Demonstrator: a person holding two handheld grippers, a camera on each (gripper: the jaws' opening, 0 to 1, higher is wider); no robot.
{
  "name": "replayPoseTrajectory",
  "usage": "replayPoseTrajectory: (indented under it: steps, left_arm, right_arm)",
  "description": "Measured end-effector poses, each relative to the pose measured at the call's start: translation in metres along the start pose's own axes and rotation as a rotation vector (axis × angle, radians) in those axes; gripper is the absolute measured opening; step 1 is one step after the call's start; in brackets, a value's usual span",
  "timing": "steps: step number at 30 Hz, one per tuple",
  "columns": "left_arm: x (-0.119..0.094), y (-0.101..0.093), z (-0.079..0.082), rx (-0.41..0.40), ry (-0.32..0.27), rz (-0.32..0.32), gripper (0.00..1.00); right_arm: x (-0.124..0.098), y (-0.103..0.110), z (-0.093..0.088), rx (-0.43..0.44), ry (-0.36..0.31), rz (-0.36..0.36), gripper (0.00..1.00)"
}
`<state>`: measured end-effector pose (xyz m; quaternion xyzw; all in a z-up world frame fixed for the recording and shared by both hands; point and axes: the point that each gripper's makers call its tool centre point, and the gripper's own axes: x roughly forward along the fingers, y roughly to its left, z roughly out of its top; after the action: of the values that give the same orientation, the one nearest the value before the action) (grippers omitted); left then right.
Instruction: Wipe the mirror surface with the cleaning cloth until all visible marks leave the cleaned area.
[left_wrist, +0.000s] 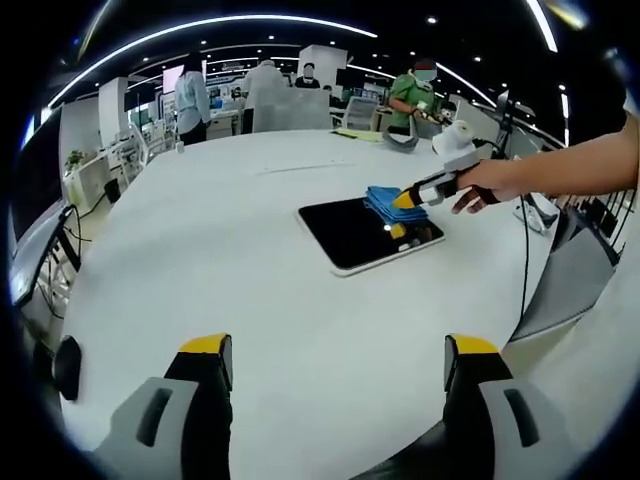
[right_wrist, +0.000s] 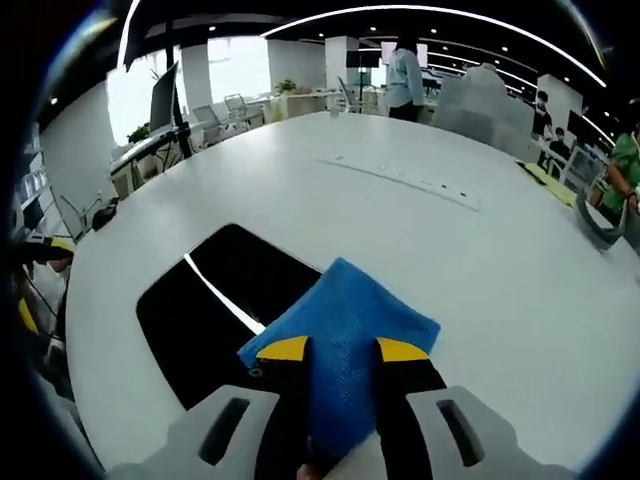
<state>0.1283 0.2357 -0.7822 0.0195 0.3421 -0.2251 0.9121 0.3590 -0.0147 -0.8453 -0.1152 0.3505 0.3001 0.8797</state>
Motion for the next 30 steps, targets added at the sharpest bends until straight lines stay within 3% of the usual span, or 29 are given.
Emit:
replayPoseTrajectory:
  steps: [6, 30]
  left_arm:
    - [-0.0016, 0.0012, -0.0015, -0.004, 0.003, 0.003, 0.88]
    - [-0.0061, 0.0078, -0.0033, -0.015, -0.009, 0.015, 0.88]
  right_arm:
    - [0.0019, -0.0003, 0.0014, -0.014, 0.001, 0.030, 0.21]
    - [0.0091, 0.0057, 0.0084, 0.012, -0.016, 0.030, 0.20]
